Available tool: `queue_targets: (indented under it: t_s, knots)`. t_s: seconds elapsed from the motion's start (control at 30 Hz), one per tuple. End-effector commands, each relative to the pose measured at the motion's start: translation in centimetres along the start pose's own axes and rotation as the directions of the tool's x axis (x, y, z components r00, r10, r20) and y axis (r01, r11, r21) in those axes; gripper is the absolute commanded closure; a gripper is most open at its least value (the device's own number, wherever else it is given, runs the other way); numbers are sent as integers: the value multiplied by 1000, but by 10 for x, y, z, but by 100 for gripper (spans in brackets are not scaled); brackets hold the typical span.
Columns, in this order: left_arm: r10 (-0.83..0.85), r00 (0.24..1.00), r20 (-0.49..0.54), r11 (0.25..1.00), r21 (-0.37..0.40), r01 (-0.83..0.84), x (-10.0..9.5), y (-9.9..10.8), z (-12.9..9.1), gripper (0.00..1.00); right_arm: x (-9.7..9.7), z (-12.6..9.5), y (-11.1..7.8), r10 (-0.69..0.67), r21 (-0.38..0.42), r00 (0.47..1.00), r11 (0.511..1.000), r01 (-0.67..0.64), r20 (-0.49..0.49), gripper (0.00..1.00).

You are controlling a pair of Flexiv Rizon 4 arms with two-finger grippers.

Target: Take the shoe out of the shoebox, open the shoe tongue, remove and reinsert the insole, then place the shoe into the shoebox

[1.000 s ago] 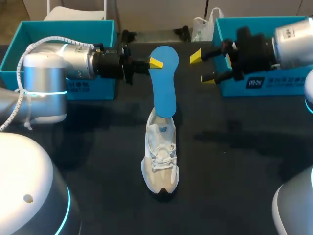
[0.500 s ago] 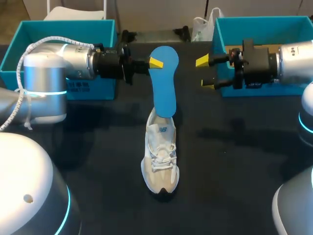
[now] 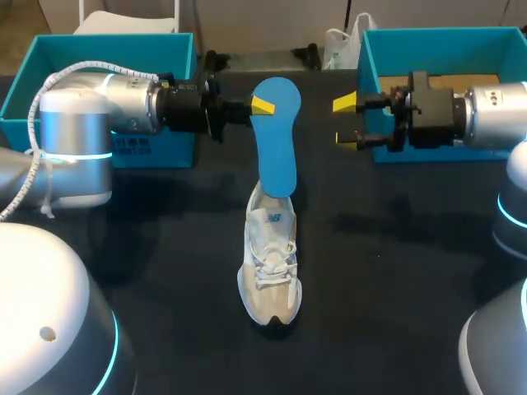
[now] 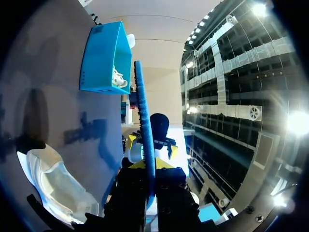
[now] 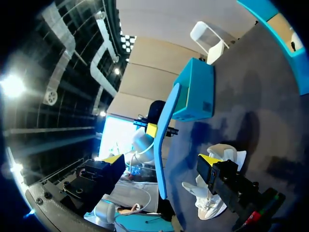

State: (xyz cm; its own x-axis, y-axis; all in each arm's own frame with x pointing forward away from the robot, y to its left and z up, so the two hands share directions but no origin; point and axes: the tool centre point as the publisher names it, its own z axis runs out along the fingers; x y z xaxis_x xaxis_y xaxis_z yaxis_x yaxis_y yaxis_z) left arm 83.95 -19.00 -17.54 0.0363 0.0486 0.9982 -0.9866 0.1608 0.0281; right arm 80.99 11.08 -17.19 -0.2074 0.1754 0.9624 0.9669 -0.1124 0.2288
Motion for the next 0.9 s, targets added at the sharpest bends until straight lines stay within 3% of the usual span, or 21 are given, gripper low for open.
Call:
queue_targets:
  t_s: [0.03, 0.2, 0.3, 0.5, 0.73, 0.9]
  knots:
    - [37, 999, 9, 999, -1, -37, 4, -3, 0, 100, 0, 3, 3, 0, 3, 1000, 1000, -1, 3, 0]
    - [93, 996, -11, 996, -6, -93, 23, -14, -6, 100, 0, 3, 3, 0, 3, 1000, 1000, -1, 3, 0]
    - [223, 975, 5, 975, -16, -223, 31, -17, -9, 100, 0, 3, 3, 0, 3, 1000, 1000, -1, 3, 0]
    - [488, 873, 20, 871, -72, -485, 42, -16, -16, 100, 0, 3, 3, 0, 3, 1000, 1000, -1, 3, 0]
    - [754, 652, 81, 656, -133, -743, 42, -13, -19, 100, 0, 3, 3, 0, 3, 1000, 1000, -1, 3, 0]
    - [918, 374, 134, 391, -138, -910, 48, -9, -19, 100, 0, 3, 3, 0, 3, 1000, 1000, -1, 3, 0]
